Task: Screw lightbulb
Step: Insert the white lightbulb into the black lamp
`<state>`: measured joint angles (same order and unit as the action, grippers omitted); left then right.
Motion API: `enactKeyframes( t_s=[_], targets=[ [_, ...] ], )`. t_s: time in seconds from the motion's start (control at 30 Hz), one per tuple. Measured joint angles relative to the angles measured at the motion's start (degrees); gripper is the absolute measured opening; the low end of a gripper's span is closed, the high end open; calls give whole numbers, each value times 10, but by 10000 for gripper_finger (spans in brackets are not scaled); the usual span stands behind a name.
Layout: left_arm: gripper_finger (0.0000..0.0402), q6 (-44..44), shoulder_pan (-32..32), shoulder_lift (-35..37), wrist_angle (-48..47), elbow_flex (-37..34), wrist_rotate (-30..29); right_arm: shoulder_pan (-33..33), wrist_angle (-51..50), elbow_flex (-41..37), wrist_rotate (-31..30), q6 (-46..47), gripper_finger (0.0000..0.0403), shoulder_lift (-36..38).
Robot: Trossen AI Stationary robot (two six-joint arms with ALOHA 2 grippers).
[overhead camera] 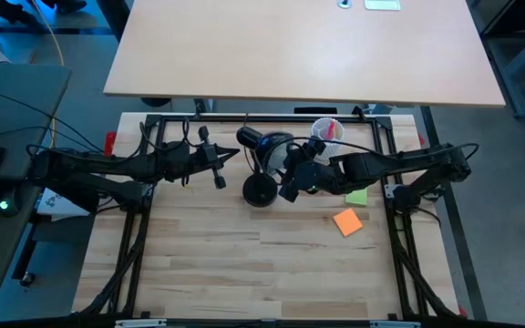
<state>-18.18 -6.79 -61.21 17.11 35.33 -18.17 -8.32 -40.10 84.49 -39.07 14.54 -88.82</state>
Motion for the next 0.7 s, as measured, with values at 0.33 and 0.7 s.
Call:
enactKeyframes(
  t_s=[0.33,0.7],
  targets=[
    [0,1,0,0,-2,0,0,-7,0,0,-10,-4,289,4],
    [0,1,0,0,-2,0,0,-24,-17,0,-34,10,289,5]
  ],
)
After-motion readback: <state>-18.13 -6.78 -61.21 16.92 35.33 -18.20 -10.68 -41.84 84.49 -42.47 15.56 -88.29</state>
